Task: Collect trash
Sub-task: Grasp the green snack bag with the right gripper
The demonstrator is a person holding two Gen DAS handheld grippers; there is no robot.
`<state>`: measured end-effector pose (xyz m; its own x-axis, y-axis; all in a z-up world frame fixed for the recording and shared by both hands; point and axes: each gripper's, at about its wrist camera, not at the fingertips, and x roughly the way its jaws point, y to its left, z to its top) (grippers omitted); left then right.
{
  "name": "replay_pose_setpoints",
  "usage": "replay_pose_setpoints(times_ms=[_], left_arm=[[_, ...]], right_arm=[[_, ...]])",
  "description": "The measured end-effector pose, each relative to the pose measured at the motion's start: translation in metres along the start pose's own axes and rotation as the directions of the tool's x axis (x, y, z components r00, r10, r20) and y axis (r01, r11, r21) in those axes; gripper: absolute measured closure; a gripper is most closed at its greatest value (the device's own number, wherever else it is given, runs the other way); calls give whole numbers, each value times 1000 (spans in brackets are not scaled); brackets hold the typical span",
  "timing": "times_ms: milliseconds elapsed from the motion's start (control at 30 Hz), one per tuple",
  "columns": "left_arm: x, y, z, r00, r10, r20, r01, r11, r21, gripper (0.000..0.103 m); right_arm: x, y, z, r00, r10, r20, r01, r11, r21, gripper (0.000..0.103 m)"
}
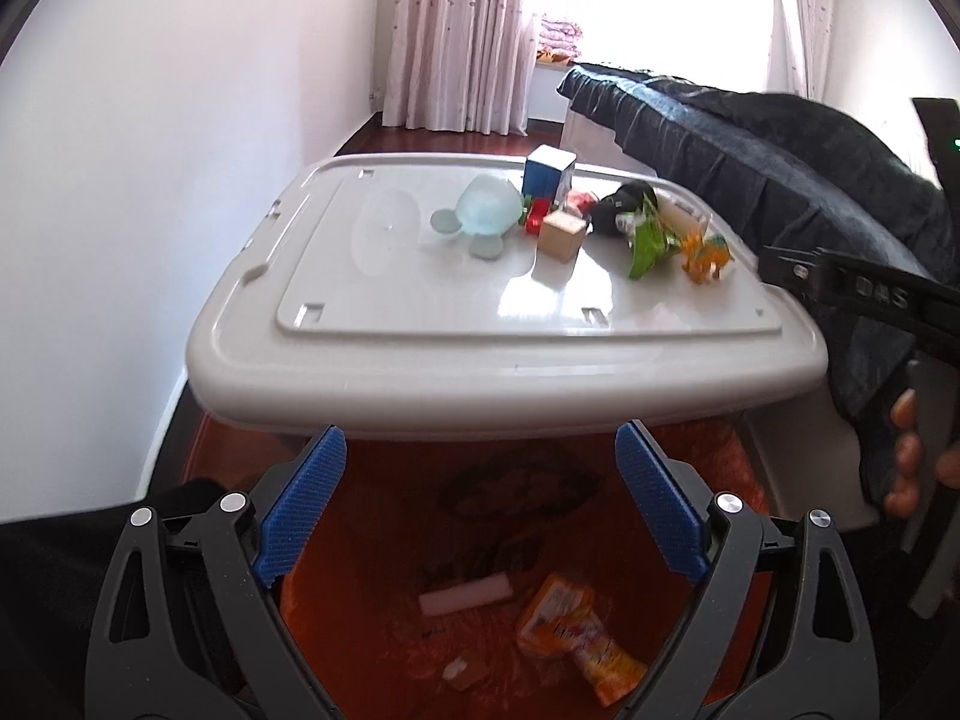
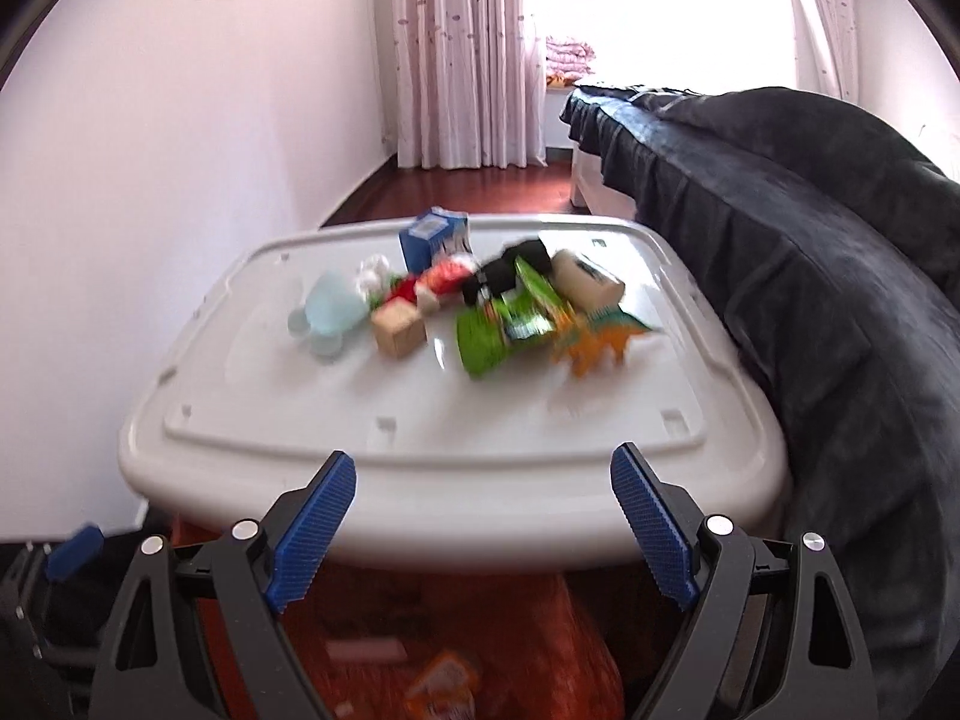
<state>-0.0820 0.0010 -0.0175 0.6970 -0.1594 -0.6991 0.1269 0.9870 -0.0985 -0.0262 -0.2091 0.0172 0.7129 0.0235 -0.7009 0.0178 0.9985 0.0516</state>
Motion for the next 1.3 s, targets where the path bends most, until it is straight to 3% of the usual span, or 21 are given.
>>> replay_pose_setpoints(times_ms=[133,333,533,700,967,1200,1300], left_arm=[[11,-1,19,1000,-9,26,9,1000,-7,14],[25,3,29,999,-12,31,12,1000,-6,14],[39,15,22,1000,-18,-9,18,999,-32,14],[43,19,22,999,-30,-22,28,998,-60,14],[49,13,25,999,-42,-31,40,998,-54,14],[66,-6,58,991,-137,-6,137,990,-30,14],[85,-16,77,985,-174,0,174,985,-19,14]], right_arm=[[38,11,29,1000,0,-3,0,1000,-19,18],[114,22,71,995,-89,-37,84,989,-126,18],[182,11,92,974,-168,-153,135,969,-205,18],[217,6,89,948,-192,-253,123,957,-264,18],[219,7,84,947,-215,-239,129,935,-331,50],[182,-2,84,975,-131,-177,78,957,-279,58],[158,-3,88,985,-88,-147,44,960,-277,78]])
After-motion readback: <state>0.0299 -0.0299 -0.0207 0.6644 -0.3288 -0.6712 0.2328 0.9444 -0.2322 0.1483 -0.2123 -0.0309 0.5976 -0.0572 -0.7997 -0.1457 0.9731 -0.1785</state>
